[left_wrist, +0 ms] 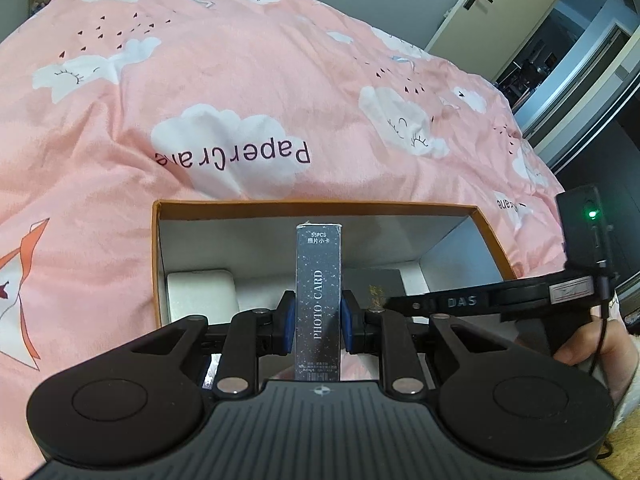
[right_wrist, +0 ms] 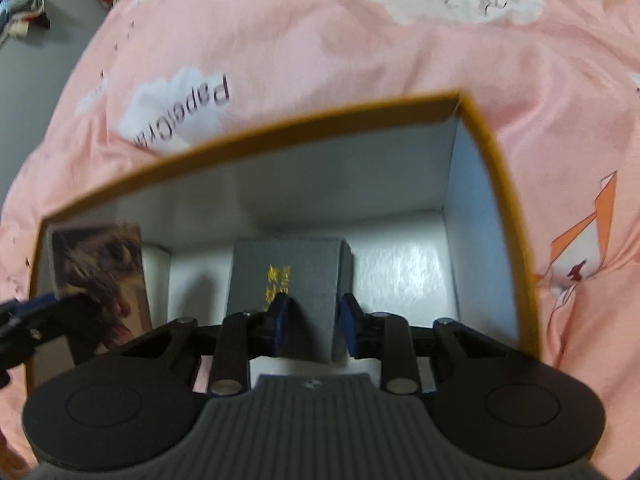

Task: Organize objects
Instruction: 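Lower the grey box into the orange box and open the right gripper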

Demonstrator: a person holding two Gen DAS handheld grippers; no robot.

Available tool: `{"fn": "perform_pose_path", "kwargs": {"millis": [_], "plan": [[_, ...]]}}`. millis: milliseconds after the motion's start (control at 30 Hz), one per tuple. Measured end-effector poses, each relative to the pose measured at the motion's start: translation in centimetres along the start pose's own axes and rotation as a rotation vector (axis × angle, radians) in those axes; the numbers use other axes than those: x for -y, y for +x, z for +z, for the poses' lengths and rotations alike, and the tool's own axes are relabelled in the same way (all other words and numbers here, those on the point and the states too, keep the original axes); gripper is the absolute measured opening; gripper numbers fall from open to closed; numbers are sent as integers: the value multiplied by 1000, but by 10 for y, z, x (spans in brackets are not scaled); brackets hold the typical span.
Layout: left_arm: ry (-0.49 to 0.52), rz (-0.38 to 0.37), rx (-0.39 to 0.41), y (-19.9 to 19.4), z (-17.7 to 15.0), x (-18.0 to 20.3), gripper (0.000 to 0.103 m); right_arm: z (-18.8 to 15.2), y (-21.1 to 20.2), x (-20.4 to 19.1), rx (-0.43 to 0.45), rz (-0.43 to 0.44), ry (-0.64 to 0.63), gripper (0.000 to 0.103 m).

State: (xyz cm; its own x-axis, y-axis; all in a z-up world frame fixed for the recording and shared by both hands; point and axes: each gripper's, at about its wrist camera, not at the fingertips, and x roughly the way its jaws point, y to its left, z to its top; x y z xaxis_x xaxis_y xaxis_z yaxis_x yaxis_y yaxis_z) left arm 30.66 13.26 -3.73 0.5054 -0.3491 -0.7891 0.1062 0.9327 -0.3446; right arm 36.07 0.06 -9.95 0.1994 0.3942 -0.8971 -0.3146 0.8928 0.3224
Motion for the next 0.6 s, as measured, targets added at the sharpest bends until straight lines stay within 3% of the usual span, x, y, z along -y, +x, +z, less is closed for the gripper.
{"fn": "perform_pose_path", "kwargs": {"millis": [267, 600], "plan": [[-11, -9, -9, -3, -5, -2, 25, 3, 11, -4, -17, 85, 41, 23], [-20, 61, 67, -21, 4, -11, 25, 3, 24, -49, -12, 143, -153, 16]]}}
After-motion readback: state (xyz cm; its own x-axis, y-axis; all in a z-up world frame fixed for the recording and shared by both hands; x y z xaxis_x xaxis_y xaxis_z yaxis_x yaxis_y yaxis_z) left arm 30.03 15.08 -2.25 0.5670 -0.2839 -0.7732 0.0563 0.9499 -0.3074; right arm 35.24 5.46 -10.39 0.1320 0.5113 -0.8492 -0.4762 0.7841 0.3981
